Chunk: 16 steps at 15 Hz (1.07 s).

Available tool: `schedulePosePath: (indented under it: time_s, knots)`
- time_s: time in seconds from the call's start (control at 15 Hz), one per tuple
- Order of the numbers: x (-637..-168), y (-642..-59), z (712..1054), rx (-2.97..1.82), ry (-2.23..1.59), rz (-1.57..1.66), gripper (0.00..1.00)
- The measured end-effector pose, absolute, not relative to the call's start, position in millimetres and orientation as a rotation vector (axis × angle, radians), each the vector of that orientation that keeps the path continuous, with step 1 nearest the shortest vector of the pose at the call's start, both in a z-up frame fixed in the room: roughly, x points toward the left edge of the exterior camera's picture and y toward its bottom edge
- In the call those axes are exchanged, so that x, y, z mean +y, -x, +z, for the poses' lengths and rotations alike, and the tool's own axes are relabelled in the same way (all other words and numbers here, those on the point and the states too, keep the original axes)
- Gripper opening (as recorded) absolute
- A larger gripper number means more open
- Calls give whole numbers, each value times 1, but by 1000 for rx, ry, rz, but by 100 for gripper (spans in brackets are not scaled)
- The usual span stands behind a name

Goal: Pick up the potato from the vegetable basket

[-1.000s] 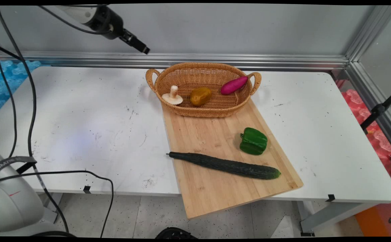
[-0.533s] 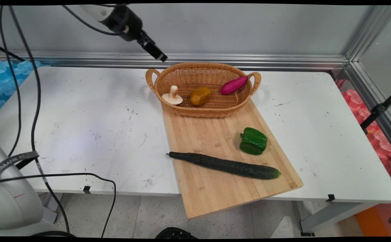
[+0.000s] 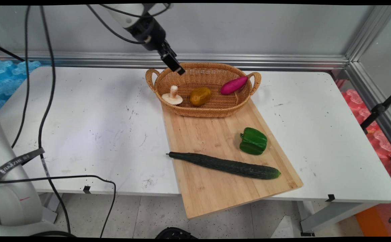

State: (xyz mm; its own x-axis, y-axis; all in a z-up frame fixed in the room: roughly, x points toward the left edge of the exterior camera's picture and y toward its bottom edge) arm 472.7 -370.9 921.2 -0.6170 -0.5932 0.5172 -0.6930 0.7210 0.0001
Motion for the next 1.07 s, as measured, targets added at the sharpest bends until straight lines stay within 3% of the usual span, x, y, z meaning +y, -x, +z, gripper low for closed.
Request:
schedulePosePath:
  time_s: [1.07]
  knots:
    - [-414, -421, 836, -2516, -994, 165, 100]
